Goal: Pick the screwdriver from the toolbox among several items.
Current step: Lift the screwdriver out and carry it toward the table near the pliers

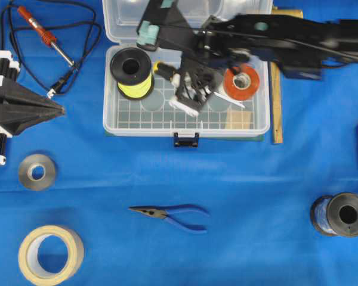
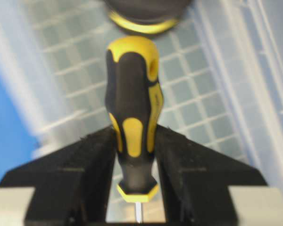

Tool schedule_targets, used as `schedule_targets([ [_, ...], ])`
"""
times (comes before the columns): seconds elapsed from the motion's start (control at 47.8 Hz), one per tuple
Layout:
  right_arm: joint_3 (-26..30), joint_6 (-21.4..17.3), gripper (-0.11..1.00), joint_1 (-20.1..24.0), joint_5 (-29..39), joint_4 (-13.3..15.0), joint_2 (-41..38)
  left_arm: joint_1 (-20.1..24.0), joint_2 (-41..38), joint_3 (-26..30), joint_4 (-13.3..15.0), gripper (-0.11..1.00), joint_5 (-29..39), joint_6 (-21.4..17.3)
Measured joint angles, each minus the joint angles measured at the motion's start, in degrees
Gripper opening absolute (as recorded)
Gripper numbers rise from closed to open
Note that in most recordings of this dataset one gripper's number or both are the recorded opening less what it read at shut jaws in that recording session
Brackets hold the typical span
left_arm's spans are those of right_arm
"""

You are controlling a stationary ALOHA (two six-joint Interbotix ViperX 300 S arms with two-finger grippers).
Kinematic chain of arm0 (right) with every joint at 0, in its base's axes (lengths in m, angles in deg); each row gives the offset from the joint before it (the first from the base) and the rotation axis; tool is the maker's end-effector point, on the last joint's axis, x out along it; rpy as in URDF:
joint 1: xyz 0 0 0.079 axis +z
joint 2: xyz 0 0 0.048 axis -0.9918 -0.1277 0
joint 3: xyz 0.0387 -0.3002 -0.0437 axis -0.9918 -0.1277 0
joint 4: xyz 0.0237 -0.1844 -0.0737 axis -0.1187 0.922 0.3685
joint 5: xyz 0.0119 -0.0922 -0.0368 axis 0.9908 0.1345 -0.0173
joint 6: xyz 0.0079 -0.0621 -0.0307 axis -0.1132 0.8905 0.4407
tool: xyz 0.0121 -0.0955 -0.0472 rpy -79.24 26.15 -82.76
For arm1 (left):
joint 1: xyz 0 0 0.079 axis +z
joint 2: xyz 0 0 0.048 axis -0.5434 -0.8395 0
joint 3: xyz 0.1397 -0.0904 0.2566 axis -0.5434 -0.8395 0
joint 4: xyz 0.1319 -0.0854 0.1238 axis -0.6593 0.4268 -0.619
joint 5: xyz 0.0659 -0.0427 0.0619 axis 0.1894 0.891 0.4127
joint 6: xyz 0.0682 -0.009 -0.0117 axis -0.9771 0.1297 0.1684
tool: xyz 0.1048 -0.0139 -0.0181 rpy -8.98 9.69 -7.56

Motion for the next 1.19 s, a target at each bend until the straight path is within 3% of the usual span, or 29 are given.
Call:
schedule_targets([
  [0.23, 0.0, -3.5, 0.27, 11.6, 0.7, 1.9, 2.9, 0.0, 0.1, -0.1, 0.0, 0.0, 0.0, 0.2],
  [0.46, 1.8, -10.3, 0.27, 17.4, 0.4, 4.2, -5.4, 0.0, 0.0, -0.1, 0.0, 0.0, 0.0, 0.1],
  [0.816, 4.9, -12.1, 0.27, 19.5, -7.6, 3.8, -19.9, 0.0, 0.3, -0.2, 0.0, 0.0, 0.0, 0.1],
  [1.193, 5.0, -11.5, 0.27, 18.3, -9.9, 3.7, -22.9, 0.0, 0.5, -0.3, 0.1, 0.0, 0.0, 0.2],
])
